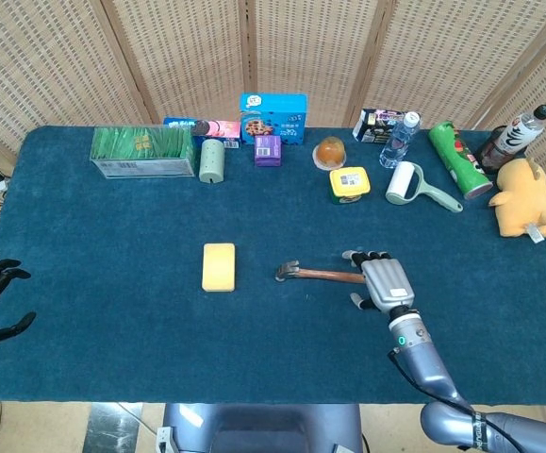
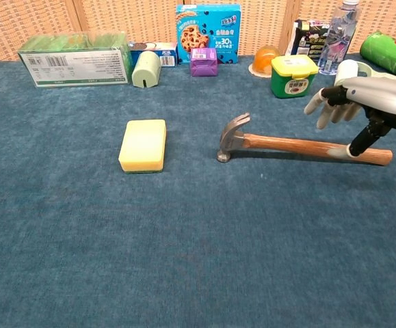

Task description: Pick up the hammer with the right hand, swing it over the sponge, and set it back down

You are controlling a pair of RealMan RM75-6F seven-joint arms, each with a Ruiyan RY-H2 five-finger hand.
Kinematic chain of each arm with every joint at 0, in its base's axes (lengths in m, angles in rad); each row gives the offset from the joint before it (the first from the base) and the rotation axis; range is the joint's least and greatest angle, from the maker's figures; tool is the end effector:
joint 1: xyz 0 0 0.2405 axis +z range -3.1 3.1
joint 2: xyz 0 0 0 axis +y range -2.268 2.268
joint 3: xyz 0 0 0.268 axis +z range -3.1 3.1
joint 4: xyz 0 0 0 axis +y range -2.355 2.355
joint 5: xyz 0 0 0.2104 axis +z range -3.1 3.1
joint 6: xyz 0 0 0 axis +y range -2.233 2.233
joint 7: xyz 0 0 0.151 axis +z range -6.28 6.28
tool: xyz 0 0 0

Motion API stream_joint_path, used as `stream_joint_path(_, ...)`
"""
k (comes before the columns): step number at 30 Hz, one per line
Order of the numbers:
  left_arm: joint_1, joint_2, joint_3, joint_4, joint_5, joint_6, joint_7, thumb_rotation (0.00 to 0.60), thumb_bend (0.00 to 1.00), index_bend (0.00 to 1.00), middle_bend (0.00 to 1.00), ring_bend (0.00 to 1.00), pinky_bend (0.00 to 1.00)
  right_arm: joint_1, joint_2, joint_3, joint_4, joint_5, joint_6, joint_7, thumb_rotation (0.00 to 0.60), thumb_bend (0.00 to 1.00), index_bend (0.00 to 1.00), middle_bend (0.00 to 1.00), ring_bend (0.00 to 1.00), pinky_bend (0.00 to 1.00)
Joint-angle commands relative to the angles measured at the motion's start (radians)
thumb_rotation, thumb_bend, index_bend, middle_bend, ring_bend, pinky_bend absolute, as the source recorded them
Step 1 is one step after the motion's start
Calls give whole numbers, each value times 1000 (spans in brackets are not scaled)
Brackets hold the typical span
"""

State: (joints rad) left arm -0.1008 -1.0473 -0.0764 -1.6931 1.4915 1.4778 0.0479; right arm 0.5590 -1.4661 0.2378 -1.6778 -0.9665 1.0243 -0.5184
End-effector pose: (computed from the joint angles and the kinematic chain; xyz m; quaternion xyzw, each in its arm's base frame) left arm -0.3063 0.1984 0.1830 -0.5997 -0.3671 -0.3891 0.5951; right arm -0.1930 -0.3244 0.0126 0.6864 -0.4460 0.3326 0.4683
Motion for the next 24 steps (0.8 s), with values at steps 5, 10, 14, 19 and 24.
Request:
stream_joint_path(5,1,-2,3,16,-7,-1,-19,600,225,327,248,120,106,61,-53,-3,70,102,-26,-51,600,328,213,321,281,237)
stream_joint_path(10,8,-2,6,36,-18,1,-41,600,224,327,248,120,106,98,-93,-6,122,152,-40,-69,600,329,242,333,285,237)
stream_joint_path(14,14,-2,8,53,-29,2,-59,600,225,327,249,120,105,120,-118,-10,150,173,-42,-77,600,330,272,356,304,243)
stream_joint_path(19,24,-5,12,79,-36,7,-89,600,225,327,248,120,106,149,-153,-9,195,208,-52,-84,600,329,321,390,345,274)
stream_joint_path(24,34,-9,14,103,-50,8,-113,600,225,327,248,120,106,174,-172,-6,215,224,-55,-92,600,329,358,415,372,289)
